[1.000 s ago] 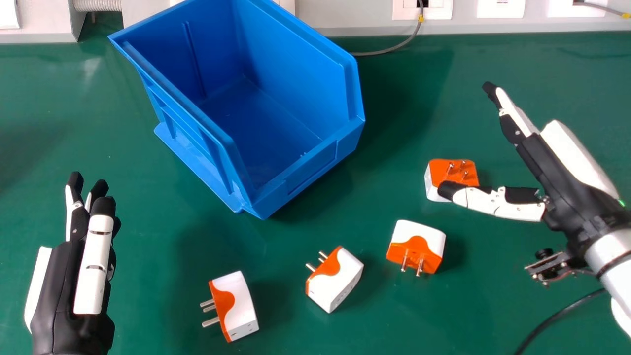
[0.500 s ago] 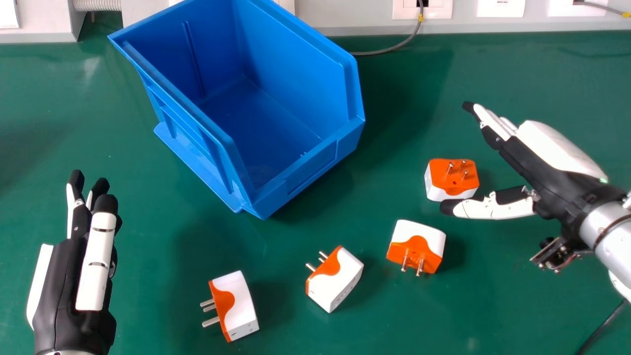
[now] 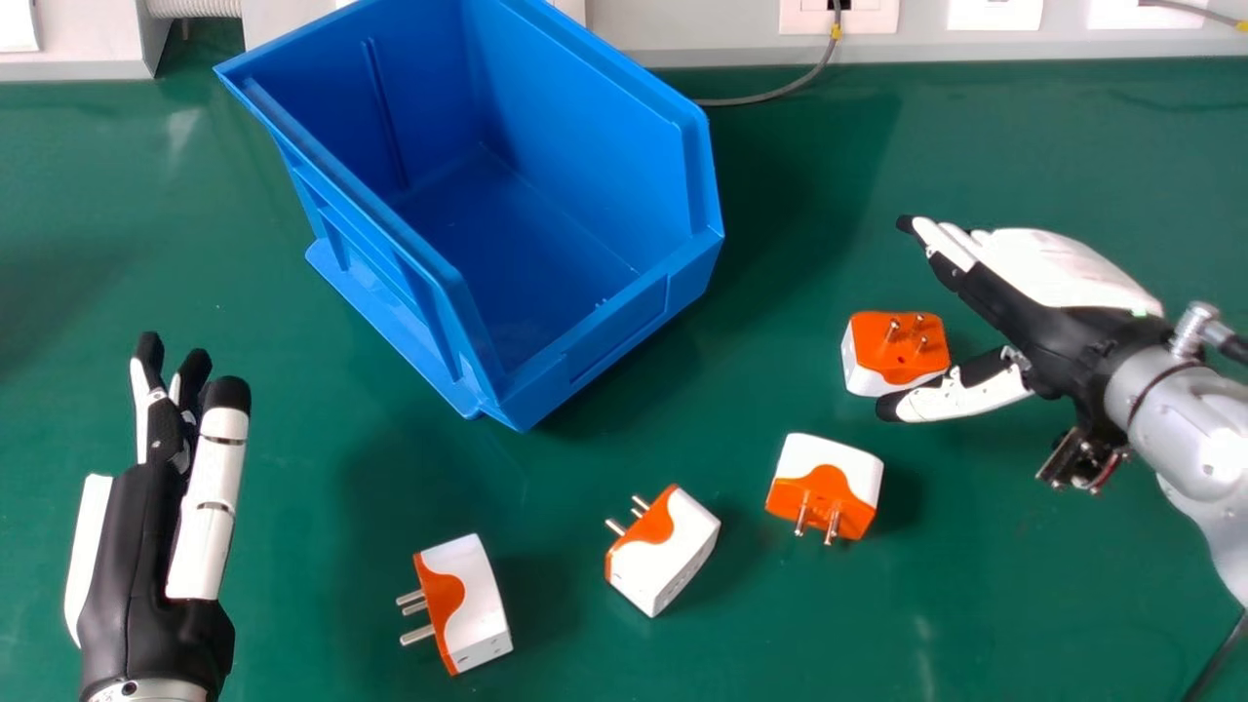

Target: Pick all objects and put in blue box

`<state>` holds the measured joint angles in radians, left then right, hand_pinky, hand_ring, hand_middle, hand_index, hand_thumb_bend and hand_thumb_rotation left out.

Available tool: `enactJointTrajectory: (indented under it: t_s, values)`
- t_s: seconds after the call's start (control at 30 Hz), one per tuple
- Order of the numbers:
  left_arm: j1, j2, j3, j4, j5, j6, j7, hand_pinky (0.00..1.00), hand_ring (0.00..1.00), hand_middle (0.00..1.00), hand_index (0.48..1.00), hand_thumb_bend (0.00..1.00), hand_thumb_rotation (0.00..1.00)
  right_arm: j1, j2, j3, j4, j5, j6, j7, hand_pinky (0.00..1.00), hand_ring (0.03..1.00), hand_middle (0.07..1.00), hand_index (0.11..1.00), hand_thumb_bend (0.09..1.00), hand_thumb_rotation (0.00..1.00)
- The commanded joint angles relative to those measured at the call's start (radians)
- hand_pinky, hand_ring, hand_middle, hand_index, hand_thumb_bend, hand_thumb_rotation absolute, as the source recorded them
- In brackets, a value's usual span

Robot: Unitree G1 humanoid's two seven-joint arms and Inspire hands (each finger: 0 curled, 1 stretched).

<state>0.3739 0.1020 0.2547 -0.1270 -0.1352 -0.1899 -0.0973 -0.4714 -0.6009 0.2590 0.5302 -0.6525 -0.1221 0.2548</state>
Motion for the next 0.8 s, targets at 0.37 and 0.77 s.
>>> enactJointTrajectory:
  t_s: [0.37, 0.77]
  values:
    - [0.024, 0.011, 0.005, -0.037, 0.006, -0.015, -0.011, 1.00, 1.00, 1.00, 1.000, 0.37, 0.85, -0.246, 0.034, 0.138, 0.268, -0.077, -0.027, -0.026, 0.97, 1.000, 1.000, 1.000, 0.480, 0.38]
    - [0.046, 0.007, 0.002, -0.073, 0.012, -0.007, -0.013, 1.00, 1.00, 1.00, 1.000, 0.38, 0.87, -0.312, 0.052, 0.244, 0.360, -0.136, -0.046, -0.024, 0.96, 1.000, 1.000, 0.991, 0.450, 0.36]
